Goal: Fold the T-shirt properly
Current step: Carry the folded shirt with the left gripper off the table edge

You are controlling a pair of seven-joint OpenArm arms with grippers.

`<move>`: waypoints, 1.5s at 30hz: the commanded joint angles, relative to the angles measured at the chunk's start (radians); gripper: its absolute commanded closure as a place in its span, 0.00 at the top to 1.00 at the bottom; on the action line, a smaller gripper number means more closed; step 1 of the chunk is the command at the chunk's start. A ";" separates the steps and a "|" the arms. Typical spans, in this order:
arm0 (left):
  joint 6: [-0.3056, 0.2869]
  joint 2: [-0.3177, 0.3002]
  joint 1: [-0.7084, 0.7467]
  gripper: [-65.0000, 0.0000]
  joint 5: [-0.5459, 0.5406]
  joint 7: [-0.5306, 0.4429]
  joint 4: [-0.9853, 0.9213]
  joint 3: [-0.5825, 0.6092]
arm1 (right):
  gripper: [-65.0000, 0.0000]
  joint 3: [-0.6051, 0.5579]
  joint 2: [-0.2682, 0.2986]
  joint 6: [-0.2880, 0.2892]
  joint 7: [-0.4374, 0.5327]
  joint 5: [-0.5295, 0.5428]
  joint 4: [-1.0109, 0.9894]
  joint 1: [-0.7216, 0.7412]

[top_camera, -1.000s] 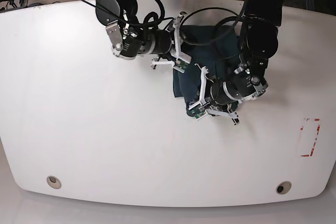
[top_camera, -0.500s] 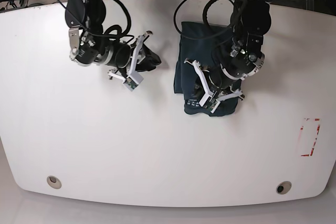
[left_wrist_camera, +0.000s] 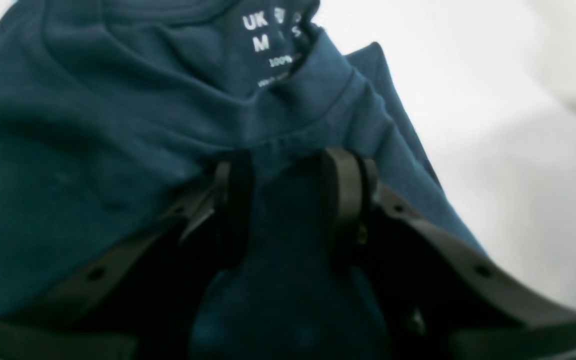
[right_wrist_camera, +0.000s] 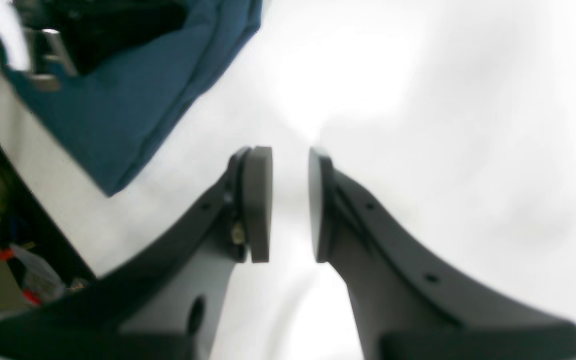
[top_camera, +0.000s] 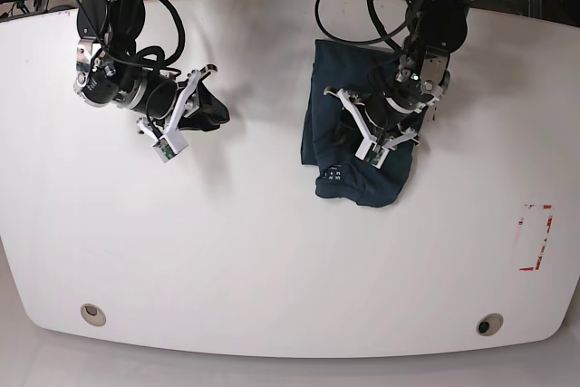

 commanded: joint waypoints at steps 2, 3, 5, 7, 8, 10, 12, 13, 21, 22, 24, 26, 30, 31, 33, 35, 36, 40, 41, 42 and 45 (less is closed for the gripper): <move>0.001 -0.098 0.015 0.34 0.045 0.105 -0.025 -0.053 | 0.18 0.032 0.008 0.006 0.015 0.017 0.021 -0.010; -0.011 -0.119 0.017 0.34 0.045 0.105 -0.026 -0.070 | 0.18 0.030 0.007 0.006 0.015 0.017 0.021 -0.010; -0.054 -0.175 0.019 0.34 0.045 0.105 -0.026 -0.110 | 0.18 0.030 0.007 0.006 0.015 0.016 0.023 -0.011; -0.111 -0.221 0.022 0.34 0.045 0.105 -0.026 -0.151 | 0.18 0.030 0.007 0.006 0.015 0.016 0.024 -0.014; -0.141 -0.245 0.023 0.34 0.045 0.105 -0.028 -0.179 | 0.18 0.030 0.008 0.006 0.015 0.016 0.024 -0.020; -0.200 -0.290 0.025 0.34 0.050 0.105 -0.052 -0.237 | 0.18 0.032 0.008 0.006 0.015 0.016 0.024 -0.027; -0.256 -0.336 0.017 0.34 0.050 0.105 -0.102 -0.302 | 0.18 0.032 0.008 0.006 0.015 0.016 0.024 -0.025; -0.276 -0.351 0.017 0.34 0.050 0.104 -0.126 -0.325 | 0.18 0.032 0.008 0.006 0.015 0.016 0.024 -0.024; -0.409 -0.512 -0.061 0.34 0.045 0.098 -0.329 -0.467 | 0.18 0.030 0.002 0.006 0.015 0.007 0.043 -0.030; -0.409 -0.535 -0.067 0.34 0.045 0.098 -0.344 -0.489 | 0.18 0.030 0.002 0.006 0.015 0.007 0.046 -0.031; -0.409 -0.560 -0.080 0.34 0.045 0.098 -0.353 -0.503 | 0.18 0.030 0.002 0.006 0.015 0.007 0.046 -0.031; -0.409 -0.589 -0.092 0.34 0.044 0.098 -0.350 -0.507 | 0.18 0.030 0.002 0.006 0.015 0.007 0.046 -0.033; -0.409 -0.637 -0.097 0.34 0.037 0.098 -0.347 -0.536 | 0.18 0.032 0.002 0.006 0.021 0.005 0.046 -0.051; -0.409 -0.637 -0.098 0.34 0.027 0.098 -0.335 -0.561 | 0.18 0.035 0.002 0.006 0.021 0.005 0.046 -0.054; -0.409 -0.637 -0.104 0.34 0.005 0.104 -0.286 -0.587 | 0.18 0.058 0.002 0.006 0.021 -0.010 0.047 -0.057; -0.409 -0.635 -0.104 0.34 -0.010 0.105 -0.209 -0.590 | 0.18 0.082 0.002 0.006 0.021 -0.055 0.069 -0.059; -0.409 -0.633 -0.104 0.34 -0.013 0.105 -0.166 -0.590 | 0.18 0.088 0.000 0.006 0.021 -0.088 0.083 -0.060; -0.409 -0.548 -0.101 0.34 -0.007 0.098 -0.020 -0.596 | 0.18 0.102 -0.007 0.006 0.038 -0.274 0.153 -0.065; -0.409 -0.515 -0.101 0.34 0.001 0.098 0.018 -0.593 | 0.18 0.113 -0.021 0.006 0.068 -0.342 0.170 -0.065; -0.409 -0.482 -0.101 0.34 0.014 0.098 0.049 -0.590 | 0.18 0.128 -0.036 0.006 0.107 -0.408 0.185 -0.067; -0.409 -0.383 -0.098 0.33 0.065 0.096 0.135 -0.590 | 0.18 0.187 -0.098 0.006 0.220 -0.572 0.202 -0.073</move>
